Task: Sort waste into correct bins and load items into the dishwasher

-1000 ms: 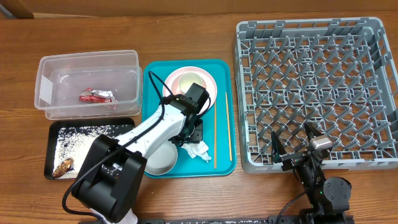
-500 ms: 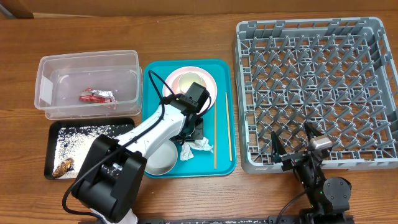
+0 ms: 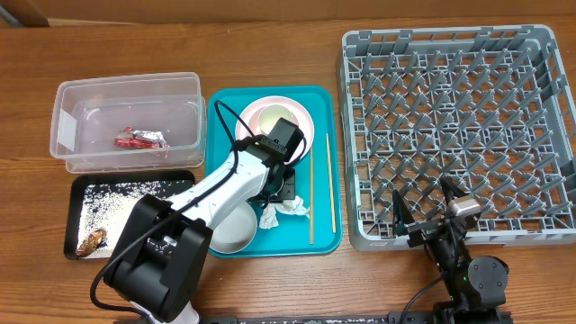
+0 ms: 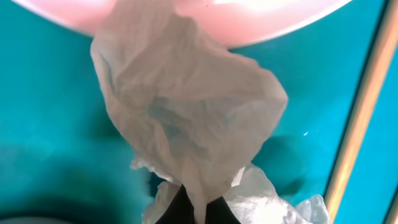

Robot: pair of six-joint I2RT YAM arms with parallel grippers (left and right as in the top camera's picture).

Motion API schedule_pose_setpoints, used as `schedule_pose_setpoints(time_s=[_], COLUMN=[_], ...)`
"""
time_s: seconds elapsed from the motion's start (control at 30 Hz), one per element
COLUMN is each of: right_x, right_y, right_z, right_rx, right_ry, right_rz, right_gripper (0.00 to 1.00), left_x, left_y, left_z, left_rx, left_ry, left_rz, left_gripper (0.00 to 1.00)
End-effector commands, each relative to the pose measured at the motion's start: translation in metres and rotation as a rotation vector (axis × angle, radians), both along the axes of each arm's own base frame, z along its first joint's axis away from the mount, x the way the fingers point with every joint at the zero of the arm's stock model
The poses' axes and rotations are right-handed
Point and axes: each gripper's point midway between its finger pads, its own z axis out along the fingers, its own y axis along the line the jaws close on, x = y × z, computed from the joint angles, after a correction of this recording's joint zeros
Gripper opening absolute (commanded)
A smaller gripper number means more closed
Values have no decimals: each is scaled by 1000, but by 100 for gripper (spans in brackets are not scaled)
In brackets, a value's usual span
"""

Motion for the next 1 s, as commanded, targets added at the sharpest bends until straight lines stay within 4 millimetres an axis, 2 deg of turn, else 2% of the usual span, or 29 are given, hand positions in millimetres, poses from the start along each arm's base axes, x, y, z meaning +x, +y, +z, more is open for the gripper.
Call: schedule_pose_setpoints(time_s=[0.0,0.13,0.2,0.57,0.73,0.9,0.97], right_x=[0,0,0,0,0,0,0], right_y=[0,0,0,0,0,0,0], right_z=[-2,-2,-2,-2,-2,-2,-2], right_rx=[-5,-5,-5,-5,-5,-5,-5], right_ry=[-5,-5,-5,-5,-5,-5,-5], right_rz=[-3,-3,-3,-3,-3,-3,-3], right_gripper=[100,100,100,100,100,100,100], left_x=[16,25,27,30,28,20,18], left_y=[-2,-3,-3,-4,-7,-8,-7], left_z=[28,55,61,60,47,22,18], left_rx=[-20,-37,-39,-34,-40,-48,-46], left_ry=[-66,-105,-109,-121,-128,-138,-136], left_rz=[-13,-25,-23,-43,-46,-52,-53], left_gripper=[4,4,4,4,4,4,11])
